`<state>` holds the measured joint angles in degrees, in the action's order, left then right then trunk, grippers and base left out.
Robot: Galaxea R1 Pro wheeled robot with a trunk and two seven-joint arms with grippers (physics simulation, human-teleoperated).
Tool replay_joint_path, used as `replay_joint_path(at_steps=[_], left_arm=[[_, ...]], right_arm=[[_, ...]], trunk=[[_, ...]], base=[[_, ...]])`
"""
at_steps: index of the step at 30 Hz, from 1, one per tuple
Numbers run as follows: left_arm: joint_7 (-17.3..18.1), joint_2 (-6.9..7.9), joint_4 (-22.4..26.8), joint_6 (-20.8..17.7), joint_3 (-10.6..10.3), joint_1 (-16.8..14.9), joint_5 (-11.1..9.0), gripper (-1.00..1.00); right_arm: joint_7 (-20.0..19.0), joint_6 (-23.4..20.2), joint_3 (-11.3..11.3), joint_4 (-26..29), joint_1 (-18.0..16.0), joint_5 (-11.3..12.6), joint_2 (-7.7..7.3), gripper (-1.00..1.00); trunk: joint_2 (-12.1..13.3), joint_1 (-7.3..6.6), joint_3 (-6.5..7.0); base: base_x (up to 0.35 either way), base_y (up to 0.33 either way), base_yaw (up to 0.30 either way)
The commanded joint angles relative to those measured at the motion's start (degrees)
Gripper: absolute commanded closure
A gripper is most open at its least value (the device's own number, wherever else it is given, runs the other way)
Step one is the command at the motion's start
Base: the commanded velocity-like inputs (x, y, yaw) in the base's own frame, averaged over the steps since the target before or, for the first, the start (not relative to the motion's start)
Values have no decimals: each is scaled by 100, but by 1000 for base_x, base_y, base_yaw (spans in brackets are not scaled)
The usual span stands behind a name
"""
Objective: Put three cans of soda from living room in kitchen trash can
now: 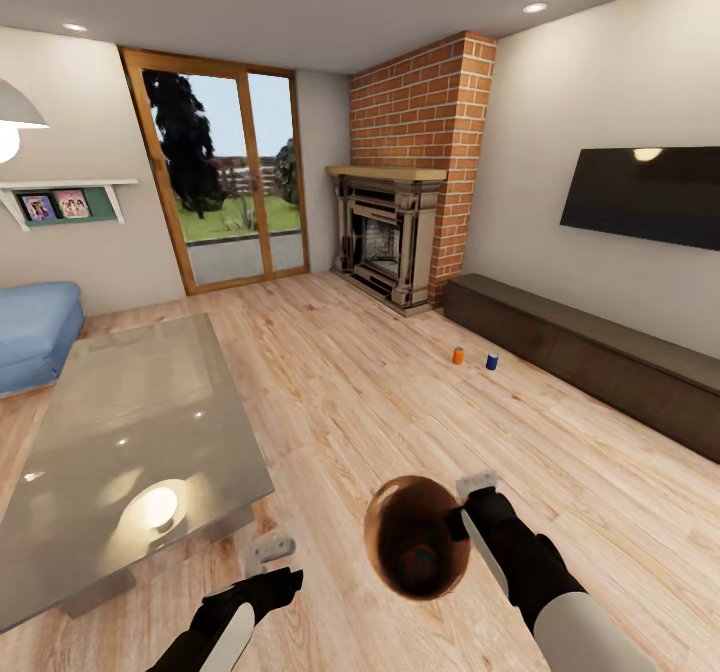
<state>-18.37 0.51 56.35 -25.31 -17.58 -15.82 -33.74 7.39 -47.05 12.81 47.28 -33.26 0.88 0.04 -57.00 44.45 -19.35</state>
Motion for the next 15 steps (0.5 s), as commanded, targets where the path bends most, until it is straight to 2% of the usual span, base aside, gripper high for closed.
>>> replay_joint_path(at_steps=[1, 4, 6, 10, 15], left_arm=[[0, 0, -1, 0, 0, 0, 0, -100], [0, -5, -1, 0, 0, 0, -1, -100], [0, -6, -24, 0, 0, 0, 1, -100], [3, -7, -83, 0, 0, 0, 6, -100], [7, -7, -101, 0, 0, 0, 10, -100]], right_arm=[[-407, -87, -9, 5, -8, -64, -19, 100], [-1195, -304, -28, -1, -17, -74, -97, 100], [-1419, -362, -120, -5, -20, -76, -124, 100], [-1586, -410, -272, -8, -19, -83, -139, 100], [-1654, -422, -324, 16, -22, -86, -159, 100]], trunk=[[0, 0, 1], [0, 0, 1], [0, 0, 1], [0, 0, 1], [0, 0, 1]], base=[[0, 0, 0], [0, 0, 0], [0, 0, 0], [0, 0, 0], [0, 0, 0]])
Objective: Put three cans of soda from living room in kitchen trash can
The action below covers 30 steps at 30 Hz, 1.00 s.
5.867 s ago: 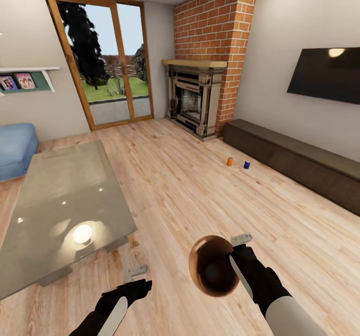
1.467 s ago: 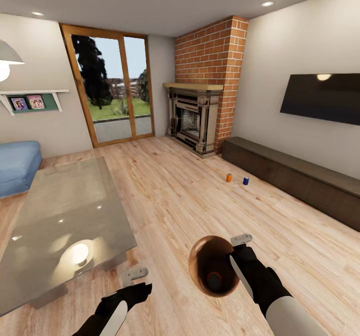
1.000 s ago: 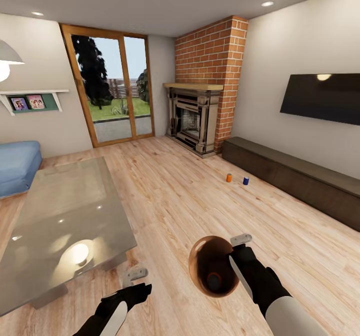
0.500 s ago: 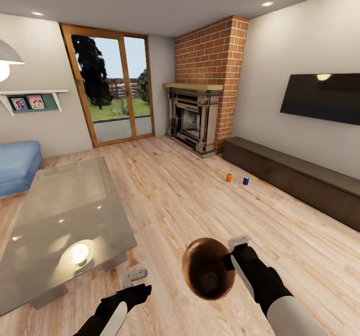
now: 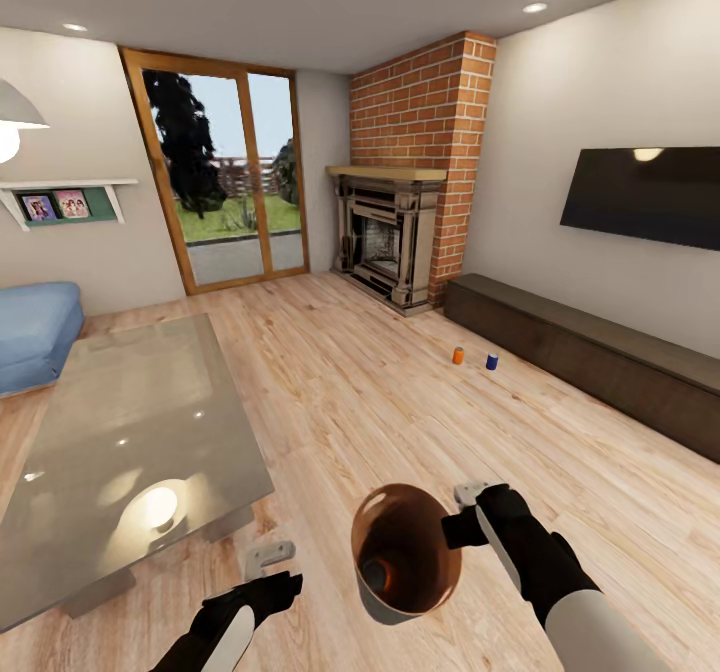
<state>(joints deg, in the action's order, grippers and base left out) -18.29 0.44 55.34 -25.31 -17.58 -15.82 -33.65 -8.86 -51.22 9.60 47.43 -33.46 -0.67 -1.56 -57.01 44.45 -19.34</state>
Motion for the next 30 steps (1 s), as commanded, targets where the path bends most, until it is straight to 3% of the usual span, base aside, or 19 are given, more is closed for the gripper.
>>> replay_joint_path(at_steps=[1, 30], left_arm=[[1, 0, -1, 0, 0, 0, 1, -100], [10, -9, -6, 9, 0, 0, 7, -100]], right_arm=[[-38, -3, -9, 8, 1, 71, 1, 100], [-21, -28, 6, 26, 6, 28, 45, 100]], trunk=[[0, 0, 0], [0, 0, 0]], base=[[0, 0, 0], [0, 0, -15]])
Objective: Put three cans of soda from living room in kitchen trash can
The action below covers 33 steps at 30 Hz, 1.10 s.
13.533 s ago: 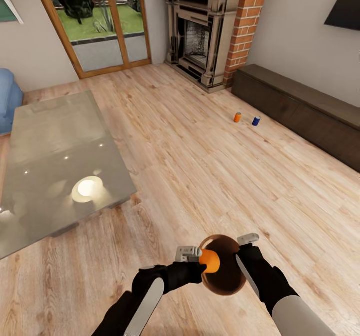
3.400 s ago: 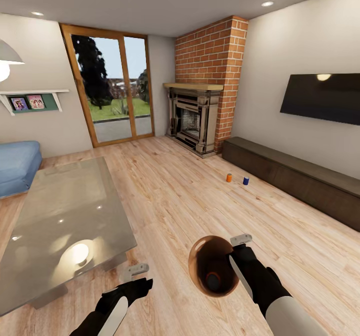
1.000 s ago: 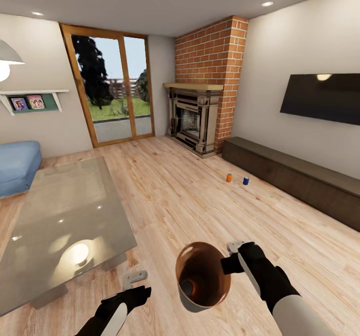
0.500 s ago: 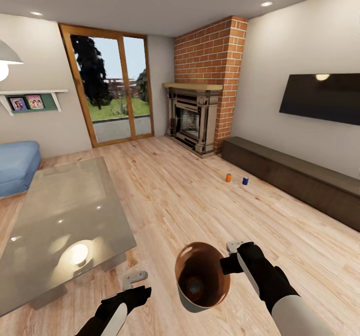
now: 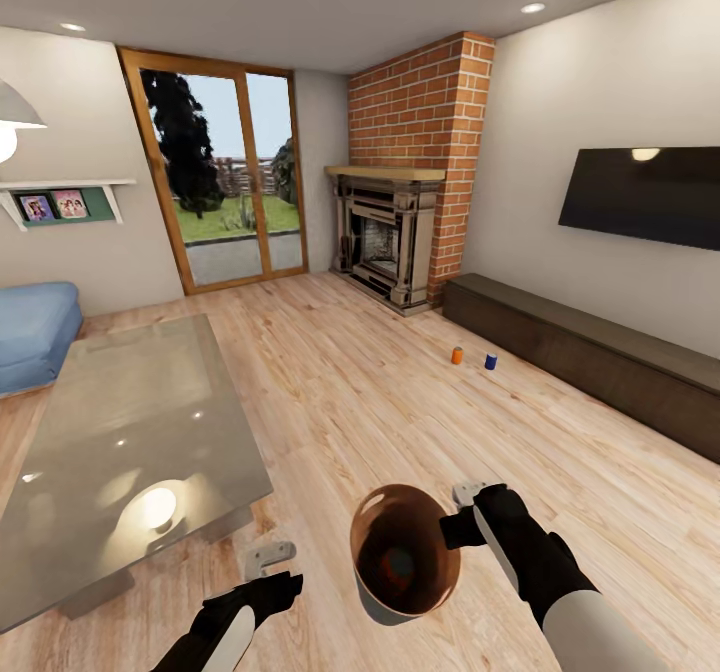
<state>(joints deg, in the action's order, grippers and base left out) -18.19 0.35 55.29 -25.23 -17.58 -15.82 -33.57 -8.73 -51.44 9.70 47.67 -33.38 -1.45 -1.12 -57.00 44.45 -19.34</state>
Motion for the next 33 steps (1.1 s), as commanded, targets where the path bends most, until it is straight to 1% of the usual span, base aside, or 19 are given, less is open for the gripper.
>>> replay_joint_path(at_steps=[1, 11, 28, 33], left_arm=[[0, 0, 0, 0, 0, 0, 0, -100], [0, 0, 0, 0, 0, 0, 0, -100], [-8, 0, 13, -9, 0, 0, 0, -100], [-23, -89, 38, -31, 0, 0, -6, -100]], right_arm=[[-33, -6, -3, 2, -2, 104, 0, 100], [-32, -25, 8, 5, -2, 96, 20, 100], [-19, -31, 25, 5, -2, 88, 24, 100], [-15, -32, 30, 5, -2, 84, 24, 100]], trunk=[[0, 0, 1], [0, 0, 13], [0, 0, 159], [0, 0, 206]], base=[[0, 0, 0], [0, 0, 0], [0, 0, 0], [0, 0, 0]])
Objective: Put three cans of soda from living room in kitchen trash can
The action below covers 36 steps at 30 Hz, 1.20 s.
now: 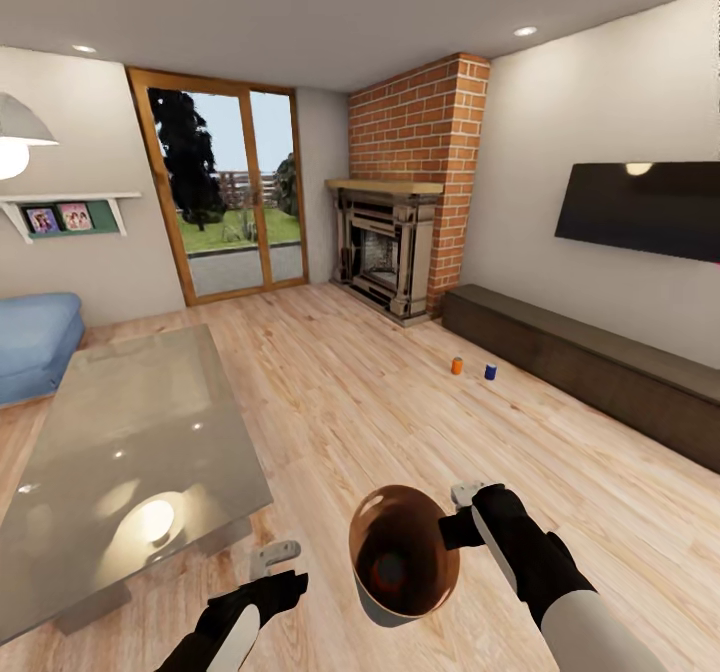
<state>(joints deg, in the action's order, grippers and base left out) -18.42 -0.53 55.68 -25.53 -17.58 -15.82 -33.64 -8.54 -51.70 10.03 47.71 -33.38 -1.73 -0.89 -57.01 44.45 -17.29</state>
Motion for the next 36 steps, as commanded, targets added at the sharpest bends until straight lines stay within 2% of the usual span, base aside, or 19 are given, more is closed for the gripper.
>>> replay_joint_path(at_steps=[1, 9, 20, 26, 36], left_arm=[[-2, -13, -1, -3, 0, 0, 0, -100], [17, -56, -7, 4, 0, 0, 4, -100], [23, -52, -24, 39, -18, 0, 32, -100], [19, -52, -22, 40, -225, 0, 40, -100], [15, -44, -22, 47, -370, 0, 42, -100]], right_arm=[[-34, -6, -3, 2, -2, 112, 1, 100], [-33, -6, -1, 2, -2, 111, 1, 100], [-33, -7, -1, 2, -2, 111, 1, 100], [-33, -7, 1, 2, -2, 111, 1, 100], [-33, -7, 10, 2, -2, 111, 1, 100]], trunk=[[0, 0, 10], [0, 0, 74], [0, 0, 86], [0, 0, 86], [0, 0, 86]], base=[[0, 0, 0], [0, 0, 0], [0, -2, 0], [0, -81, -25], [41, -185, -199]])
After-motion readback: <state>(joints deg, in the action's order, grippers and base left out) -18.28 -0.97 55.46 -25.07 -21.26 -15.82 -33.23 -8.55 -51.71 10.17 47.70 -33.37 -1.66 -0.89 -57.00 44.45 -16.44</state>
